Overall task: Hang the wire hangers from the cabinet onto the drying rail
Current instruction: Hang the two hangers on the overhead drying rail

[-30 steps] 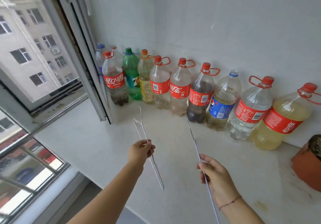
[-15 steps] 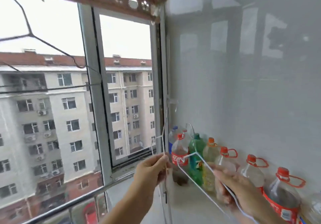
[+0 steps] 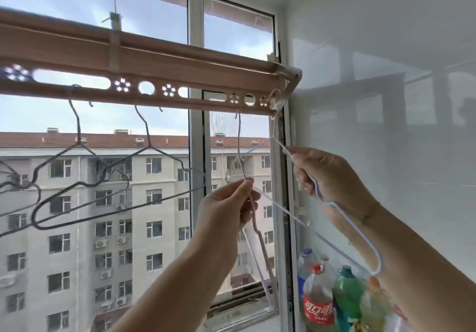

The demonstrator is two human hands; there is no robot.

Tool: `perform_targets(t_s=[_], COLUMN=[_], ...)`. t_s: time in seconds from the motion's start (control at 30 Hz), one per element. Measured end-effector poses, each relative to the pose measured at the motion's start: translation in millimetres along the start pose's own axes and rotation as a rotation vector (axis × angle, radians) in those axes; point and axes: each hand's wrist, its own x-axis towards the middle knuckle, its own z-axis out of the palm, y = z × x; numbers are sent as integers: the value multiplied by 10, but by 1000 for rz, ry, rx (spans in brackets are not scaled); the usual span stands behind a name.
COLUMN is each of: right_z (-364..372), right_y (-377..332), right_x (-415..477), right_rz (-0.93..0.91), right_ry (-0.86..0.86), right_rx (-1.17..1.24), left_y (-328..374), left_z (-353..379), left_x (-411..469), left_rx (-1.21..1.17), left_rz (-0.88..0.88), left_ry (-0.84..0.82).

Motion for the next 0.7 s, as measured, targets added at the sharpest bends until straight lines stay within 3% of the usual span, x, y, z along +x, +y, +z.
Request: perform_targets(t_s=[0.17, 0.33, 0.7], right_z=[255, 456, 612], right_y=[-34, 88, 389], right_x=[422, 593, 657], right_rz=[-51, 12, 140], right_ry=[9, 10, 14], right_rx=[-106, -111, -144], left_y=[252, 397, 320], left_z=[-36, -124, -387], left_x=[86, 262, 670], left_rx=[29, 43, 37], left_rz=[94, 124, 34], left_ry=[69, 121, 173])
